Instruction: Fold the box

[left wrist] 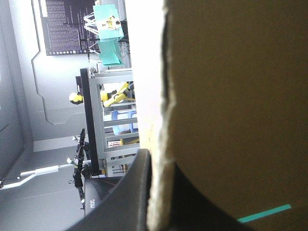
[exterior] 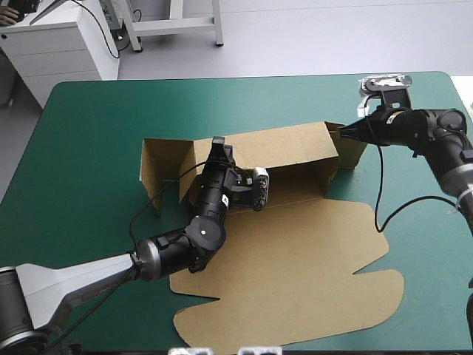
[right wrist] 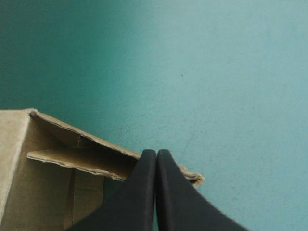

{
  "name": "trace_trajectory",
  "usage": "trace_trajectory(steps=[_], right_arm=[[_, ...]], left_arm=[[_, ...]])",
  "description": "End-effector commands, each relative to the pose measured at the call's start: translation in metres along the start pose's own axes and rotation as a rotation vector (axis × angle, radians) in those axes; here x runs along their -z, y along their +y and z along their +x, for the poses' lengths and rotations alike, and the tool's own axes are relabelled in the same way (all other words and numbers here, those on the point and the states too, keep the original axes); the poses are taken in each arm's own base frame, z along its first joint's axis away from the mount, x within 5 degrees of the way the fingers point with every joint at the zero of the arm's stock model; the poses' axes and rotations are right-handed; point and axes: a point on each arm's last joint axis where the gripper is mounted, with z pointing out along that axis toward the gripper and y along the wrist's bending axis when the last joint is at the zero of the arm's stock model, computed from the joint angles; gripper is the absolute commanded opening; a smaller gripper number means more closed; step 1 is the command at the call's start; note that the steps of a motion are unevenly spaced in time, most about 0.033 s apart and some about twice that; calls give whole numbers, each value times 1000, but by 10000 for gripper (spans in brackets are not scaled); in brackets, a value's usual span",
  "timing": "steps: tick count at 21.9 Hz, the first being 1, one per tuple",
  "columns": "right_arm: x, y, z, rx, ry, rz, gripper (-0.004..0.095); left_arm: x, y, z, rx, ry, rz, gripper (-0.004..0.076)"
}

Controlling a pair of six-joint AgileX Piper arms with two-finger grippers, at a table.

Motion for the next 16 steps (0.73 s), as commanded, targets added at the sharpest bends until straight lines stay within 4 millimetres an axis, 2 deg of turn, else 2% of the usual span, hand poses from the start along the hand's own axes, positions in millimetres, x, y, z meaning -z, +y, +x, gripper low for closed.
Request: trace_trajectory(steps=[1, 4, 6, 10, 16], right_arm=[[19, -1, -9, 38, -48, 6, -15], [19, -1, -10, 41, -63, 8, -15], [27, 1, -13, 23, -92, -8, -15], [36, 3, -7, 40, -36, -20, -15], [65, 6, -4, 48, -46, -30, -15]], left_arm=[[6, 13, 5, 59, 17, -27, -8], [6, 13, 5, 59, 17, -27, -8], [6, 13, 5, 59, 17, -27, -8], [6, 13, 4, 60, 9, -24, -8], [6, 13, 4, 60, 2, -21, -8]])
